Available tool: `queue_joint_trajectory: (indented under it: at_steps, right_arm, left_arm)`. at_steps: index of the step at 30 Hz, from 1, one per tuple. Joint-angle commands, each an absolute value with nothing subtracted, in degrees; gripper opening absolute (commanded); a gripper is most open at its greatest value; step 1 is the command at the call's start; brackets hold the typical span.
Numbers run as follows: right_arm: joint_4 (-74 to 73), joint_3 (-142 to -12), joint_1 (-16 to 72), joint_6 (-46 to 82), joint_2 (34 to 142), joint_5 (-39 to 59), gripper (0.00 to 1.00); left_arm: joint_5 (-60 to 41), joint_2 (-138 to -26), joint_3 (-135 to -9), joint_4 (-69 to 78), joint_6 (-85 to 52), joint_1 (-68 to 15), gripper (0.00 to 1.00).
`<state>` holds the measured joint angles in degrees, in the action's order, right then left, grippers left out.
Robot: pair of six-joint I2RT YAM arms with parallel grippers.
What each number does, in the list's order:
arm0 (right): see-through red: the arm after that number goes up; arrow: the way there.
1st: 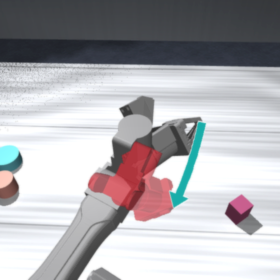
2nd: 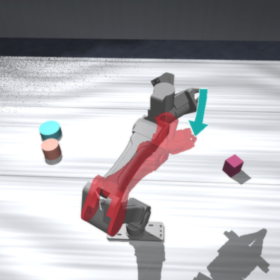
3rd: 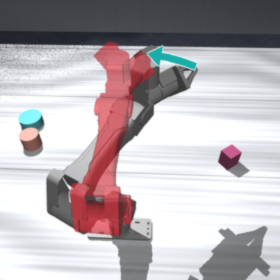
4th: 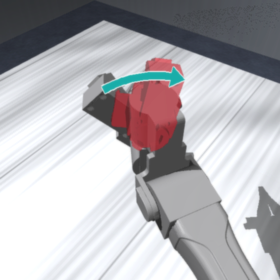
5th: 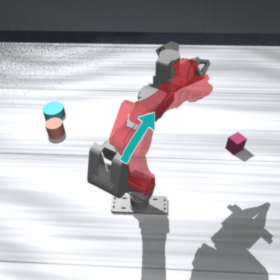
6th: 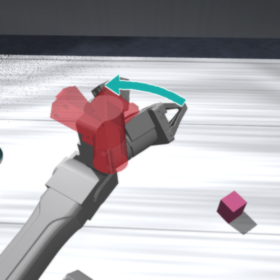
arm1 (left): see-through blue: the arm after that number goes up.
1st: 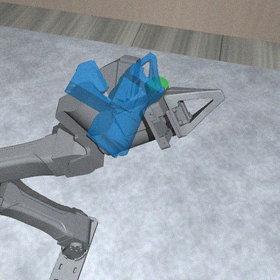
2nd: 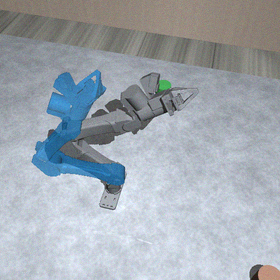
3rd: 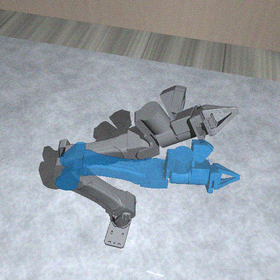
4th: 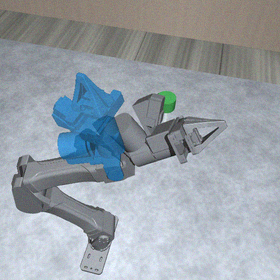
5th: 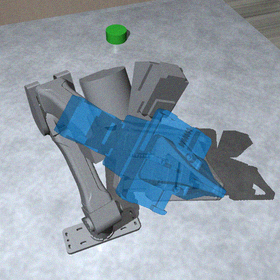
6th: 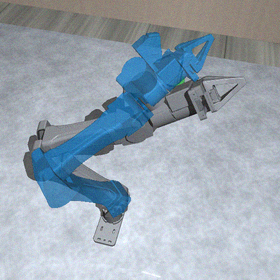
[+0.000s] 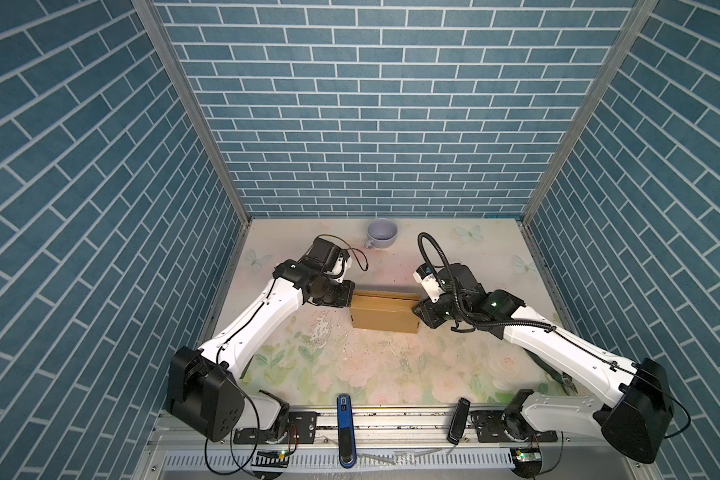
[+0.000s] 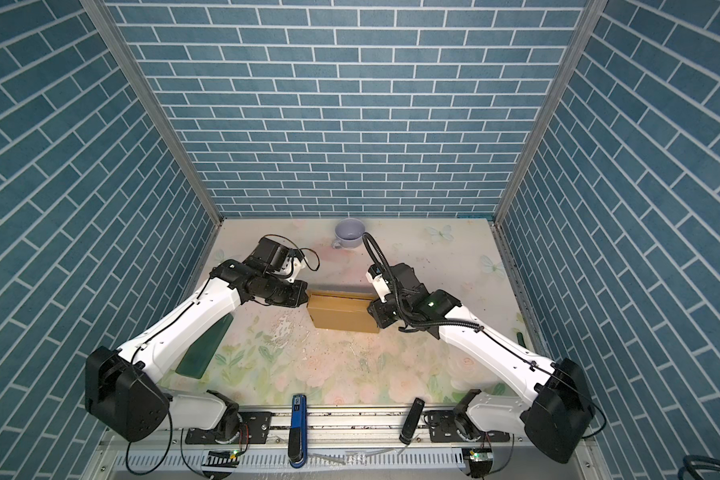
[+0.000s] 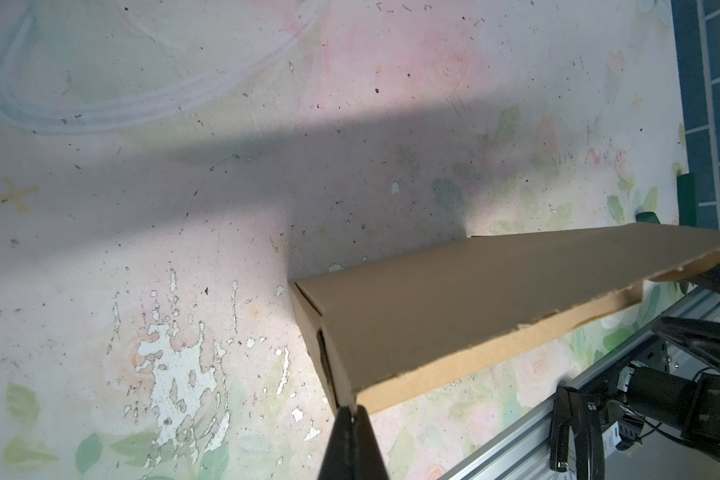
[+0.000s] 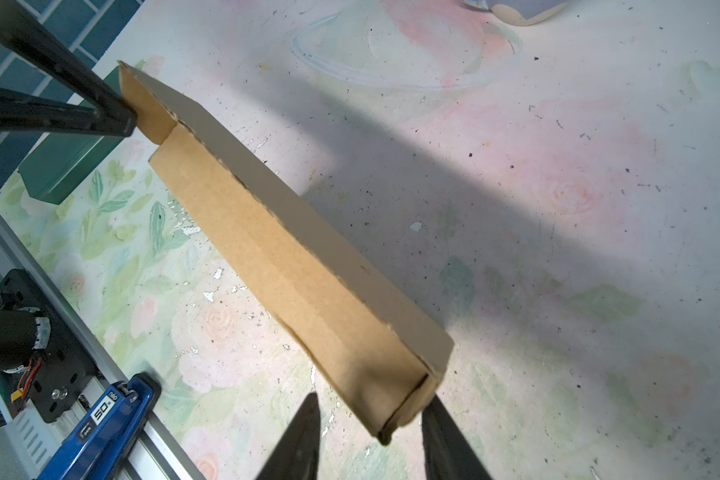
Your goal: Fold the paper box
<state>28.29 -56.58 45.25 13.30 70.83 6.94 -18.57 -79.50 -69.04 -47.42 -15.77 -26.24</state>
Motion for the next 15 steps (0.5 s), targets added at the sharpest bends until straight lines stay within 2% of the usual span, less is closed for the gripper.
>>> queue_joint_trajectory:
  at_steps: [1, 15]
  right_arm:
    - [27.4, -59.8, 45.4, 14.8, 70.7, 8.8, 0.4]
    - [26.5, -57.7, 45.5, 15.4, 70.8, 8.6, 0.4]
  left_arm:
    - [-20.0, -80.2, -70.3, -48.4, -14.9, -26.6, 0.0]
    - [-19.4, -79.6, -68.3, -46.9, -15.3, -26.6, 0.0]
